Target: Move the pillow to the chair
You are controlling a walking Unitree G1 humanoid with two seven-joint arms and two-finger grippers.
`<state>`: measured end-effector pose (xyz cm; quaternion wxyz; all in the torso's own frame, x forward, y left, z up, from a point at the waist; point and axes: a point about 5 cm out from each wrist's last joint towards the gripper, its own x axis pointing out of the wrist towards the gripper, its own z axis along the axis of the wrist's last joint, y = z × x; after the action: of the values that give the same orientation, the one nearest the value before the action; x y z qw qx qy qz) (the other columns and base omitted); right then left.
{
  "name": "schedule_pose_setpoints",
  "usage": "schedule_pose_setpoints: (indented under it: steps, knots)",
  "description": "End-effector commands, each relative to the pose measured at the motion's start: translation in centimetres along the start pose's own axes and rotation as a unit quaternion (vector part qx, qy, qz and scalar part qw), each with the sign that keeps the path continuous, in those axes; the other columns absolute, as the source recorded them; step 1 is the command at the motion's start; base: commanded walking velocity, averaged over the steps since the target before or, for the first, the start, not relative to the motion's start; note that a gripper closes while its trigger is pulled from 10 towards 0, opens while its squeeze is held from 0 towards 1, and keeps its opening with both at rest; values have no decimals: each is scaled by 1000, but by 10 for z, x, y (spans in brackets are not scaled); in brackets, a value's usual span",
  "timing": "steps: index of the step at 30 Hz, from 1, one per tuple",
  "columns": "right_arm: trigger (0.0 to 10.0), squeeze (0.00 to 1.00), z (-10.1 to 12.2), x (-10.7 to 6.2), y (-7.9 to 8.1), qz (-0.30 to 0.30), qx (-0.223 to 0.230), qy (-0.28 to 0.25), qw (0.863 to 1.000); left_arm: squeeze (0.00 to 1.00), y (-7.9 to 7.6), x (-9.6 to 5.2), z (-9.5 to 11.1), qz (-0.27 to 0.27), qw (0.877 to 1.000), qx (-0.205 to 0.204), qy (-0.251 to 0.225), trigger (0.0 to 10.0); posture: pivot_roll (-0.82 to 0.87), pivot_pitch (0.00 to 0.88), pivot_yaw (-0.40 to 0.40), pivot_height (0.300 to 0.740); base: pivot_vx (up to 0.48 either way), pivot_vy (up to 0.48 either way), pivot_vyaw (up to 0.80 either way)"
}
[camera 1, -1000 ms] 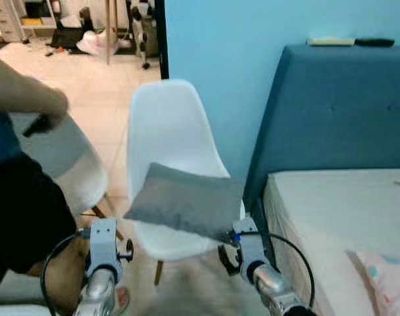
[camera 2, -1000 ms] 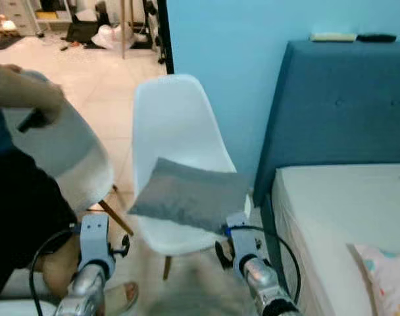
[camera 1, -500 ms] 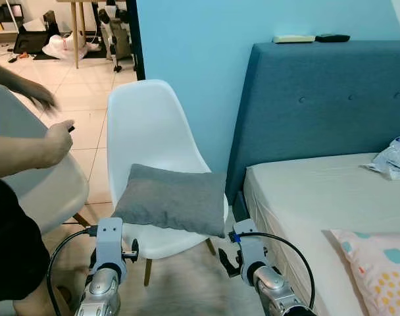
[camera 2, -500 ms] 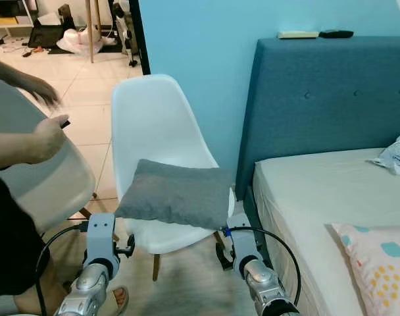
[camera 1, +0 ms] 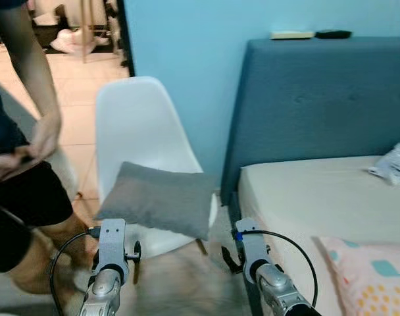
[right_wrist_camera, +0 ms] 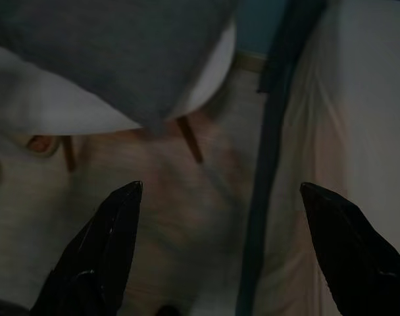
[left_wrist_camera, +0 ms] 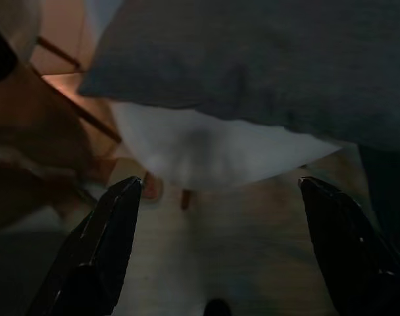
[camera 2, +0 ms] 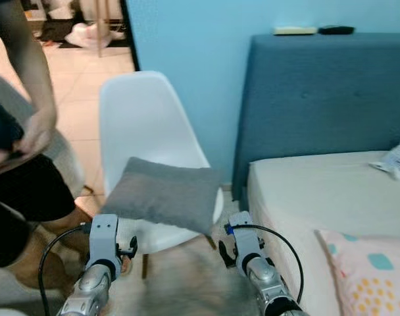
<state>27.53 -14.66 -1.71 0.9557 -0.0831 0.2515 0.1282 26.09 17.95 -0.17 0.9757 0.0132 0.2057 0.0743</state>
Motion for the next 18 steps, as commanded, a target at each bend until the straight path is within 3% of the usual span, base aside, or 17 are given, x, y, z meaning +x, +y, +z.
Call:
schedule_pose_setpoints:
  steps: [1,8,11,18]
  knots:
    - [10000,0,-6,-1,6,7,-1,12,1000,0,4,0,-4,6,1000,0,9,10000,49,38,-25,740,0,0,0]
    - [10000,0,-4,-1,4,-4,3,1,1000,0,5,0,-2,8,1000,-2,1,10000,51,38,-24,740,0,0,0]
    - [10000,0,3,-2,-6,-40,11,-26,999,0,9,0,4,23,999,5,-21,10000,52,38,-20,740,0,0,0]
    - [10000,0,10,-2,-21,-55,17,-32,998,0,18,2,9,49,998,0,-32,10000,50,41,-20,740,0,0,0]
